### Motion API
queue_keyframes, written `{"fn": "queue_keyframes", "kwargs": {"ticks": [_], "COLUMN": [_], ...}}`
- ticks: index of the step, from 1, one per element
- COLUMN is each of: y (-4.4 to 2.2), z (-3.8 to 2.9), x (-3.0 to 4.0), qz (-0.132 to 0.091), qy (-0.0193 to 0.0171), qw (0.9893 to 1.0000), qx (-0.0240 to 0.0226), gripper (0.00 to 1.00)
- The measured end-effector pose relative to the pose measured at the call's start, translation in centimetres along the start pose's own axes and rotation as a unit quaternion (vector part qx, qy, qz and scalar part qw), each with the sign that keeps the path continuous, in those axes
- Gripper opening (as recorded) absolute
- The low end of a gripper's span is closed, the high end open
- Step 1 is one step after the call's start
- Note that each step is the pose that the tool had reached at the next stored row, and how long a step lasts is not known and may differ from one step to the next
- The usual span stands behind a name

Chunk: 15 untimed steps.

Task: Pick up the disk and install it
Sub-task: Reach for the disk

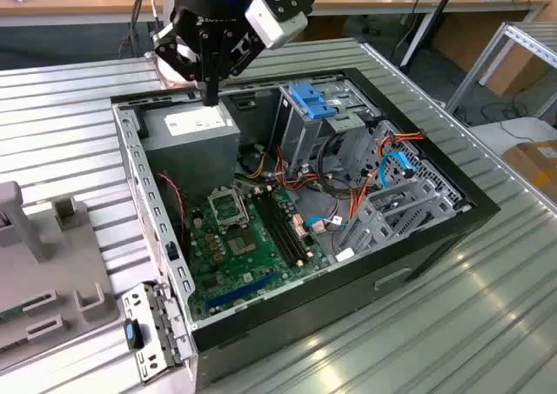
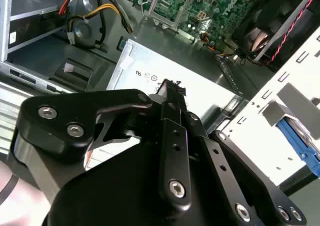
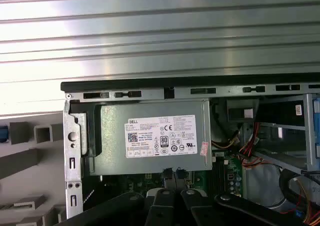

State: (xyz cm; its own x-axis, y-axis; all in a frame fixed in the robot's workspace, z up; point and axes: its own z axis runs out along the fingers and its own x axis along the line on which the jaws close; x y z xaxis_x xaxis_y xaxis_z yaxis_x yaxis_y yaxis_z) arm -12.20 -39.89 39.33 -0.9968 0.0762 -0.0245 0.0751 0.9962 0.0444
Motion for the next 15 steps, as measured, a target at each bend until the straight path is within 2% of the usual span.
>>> {"fn": "queue_keyframes", "kwargs": {"ticks": [12,15], "y": [0.00,-0.02], "z": [0.00,-0.01], "x": [0.01,0.26], "qz": [0.000,0.000], "qy": [0.0000,0.0000], "qw": [1.0000,1.0000], "qx": [0.0000,0.0000], "gripper": [0.11,0.11]}}
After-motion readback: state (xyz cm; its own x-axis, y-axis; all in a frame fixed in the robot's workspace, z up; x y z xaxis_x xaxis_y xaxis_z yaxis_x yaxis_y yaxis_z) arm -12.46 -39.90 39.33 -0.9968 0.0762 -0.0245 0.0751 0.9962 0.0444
